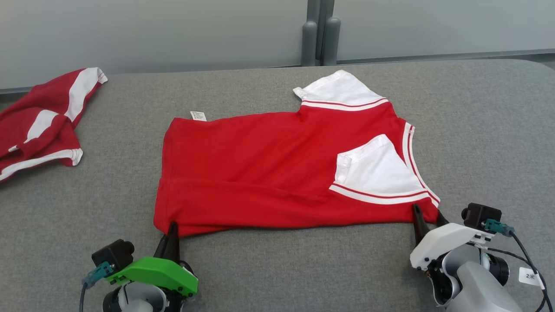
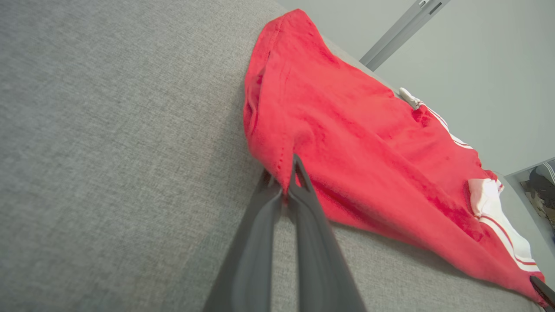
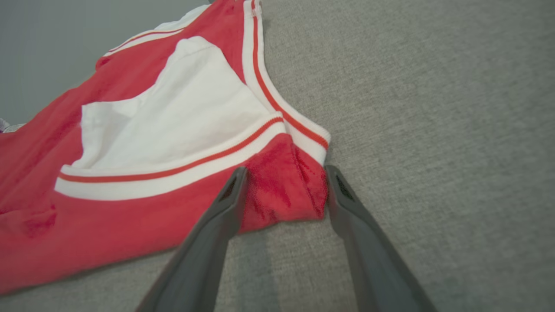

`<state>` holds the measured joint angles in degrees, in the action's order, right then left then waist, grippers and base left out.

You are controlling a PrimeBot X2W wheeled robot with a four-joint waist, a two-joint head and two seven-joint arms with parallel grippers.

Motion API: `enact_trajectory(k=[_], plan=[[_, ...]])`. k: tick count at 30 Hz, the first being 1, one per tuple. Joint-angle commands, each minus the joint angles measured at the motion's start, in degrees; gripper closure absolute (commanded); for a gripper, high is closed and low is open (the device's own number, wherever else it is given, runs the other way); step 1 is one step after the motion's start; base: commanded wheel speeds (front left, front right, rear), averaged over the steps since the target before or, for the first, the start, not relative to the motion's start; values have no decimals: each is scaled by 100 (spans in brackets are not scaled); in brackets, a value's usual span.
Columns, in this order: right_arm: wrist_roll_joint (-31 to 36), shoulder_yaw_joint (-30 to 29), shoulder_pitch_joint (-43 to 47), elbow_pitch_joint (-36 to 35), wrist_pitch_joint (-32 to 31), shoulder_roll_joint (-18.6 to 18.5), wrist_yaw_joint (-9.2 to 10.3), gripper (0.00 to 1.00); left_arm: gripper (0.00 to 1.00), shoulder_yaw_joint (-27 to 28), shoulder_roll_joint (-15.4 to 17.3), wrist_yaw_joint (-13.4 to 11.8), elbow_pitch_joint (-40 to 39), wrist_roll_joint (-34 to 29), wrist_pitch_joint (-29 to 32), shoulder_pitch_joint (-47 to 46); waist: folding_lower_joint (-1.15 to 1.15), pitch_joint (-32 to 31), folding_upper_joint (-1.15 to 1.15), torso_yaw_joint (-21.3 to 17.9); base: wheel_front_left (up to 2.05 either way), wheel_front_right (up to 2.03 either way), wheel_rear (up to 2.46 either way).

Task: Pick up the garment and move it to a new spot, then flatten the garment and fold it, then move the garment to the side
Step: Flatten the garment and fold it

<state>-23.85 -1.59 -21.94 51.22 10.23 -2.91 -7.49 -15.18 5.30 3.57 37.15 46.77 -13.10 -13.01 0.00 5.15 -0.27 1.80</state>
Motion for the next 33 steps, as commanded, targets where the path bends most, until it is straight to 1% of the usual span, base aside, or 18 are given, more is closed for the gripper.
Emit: enact_trajectory(k=[1, 2, 3, 4, 6, 9, 12, 16, 22, 26, 30, 31, 32, 33], plan=[[-34, 30, -34, 62, 29, 1, 0, 55, 100, 4, 29, -21, -11, -5, -13, -29, 0, -4, 27, -3, 0, 0, 0], [-53, 59, -88, 112, 79, 0, 0, 64, 100, 4, 41, -27, -9, -14, -23, -24, 0, -9, 27, -6, 0, 0, 0], [-78, 87, -133, 144, 130, 0, 0, 87, 100, 1, 52, -30, -9, -21, -30, -16, 0, -15, 27, -10, 0, 0, 0], [-94, 104, -172, 158, 186, -3, 0, 100, 100, -2, 62, -27, -20, -27, -39, -5, 0, -24, 27, -13, 0, 0, 0], [-152, 96, -209, 152, 280, -9, 0, 100, 100, -16, 77, -3, -56, -45, -58, 30, 0, -47, 27, -15, 0, 0, 0], [-219, 31, -91, -97, 385, -10, 0, 100, 100, -64, 127, 35, -175, -107, -72, 148, 0, -120, 27, -10, 0, 0, 0], [-269, -6, 179, -397, 388, -31, 0, 100, 100, -125, 214, 13, -351, -190, -63, 279, 0, -193, 27, -10, 0, 0, 0], [-337, -103, 693, -911, 246, -105, 1, 100, 100, -292, 349, -88, -666, -337, 32, 629, 0, -285, 27, -27, 0, 0, 0], [-335, -465, 1632, -1760, -52, -78, 4, 100, 100, -447, 525, -288, -1200, -410, 297, 1291, 0, -394, 27, -66, 0, 0, 0], [-252, -638, 2067, -2132, -288, -47, 5, 100, 100, -529, 647, -444, -1380, -473, 462, 1619, 0, -455, 27, -84, 0, 0, 0], [-173, -720, 2289, -2333, -461, -31, 5, 100, 100, -567, 671, -585, -1424, -475, 591, 1766, 0, -513, 27, -91, 0, 0, 0], [-148, -742, 2322, -2368, -488, -29, 5, 91, 95, -570, 681, -608, -1442, -485, 602, 1786, 0, -524, 27, -92, 0, 0, 0], [-171, -748, 2350, -2391, -498, -29, 6, 75, 80, -569, 683, -634, -1465, -479, 619, 1816, 0, -533, 27, -93, 0, 0, 0], [-171, -748, 2350, -2391, -498, -29, 6, 75, 80, -569, 683, -634, -1465, -479, 619, 1816, 0, -533, 27, -93, 0, 0, 0]])
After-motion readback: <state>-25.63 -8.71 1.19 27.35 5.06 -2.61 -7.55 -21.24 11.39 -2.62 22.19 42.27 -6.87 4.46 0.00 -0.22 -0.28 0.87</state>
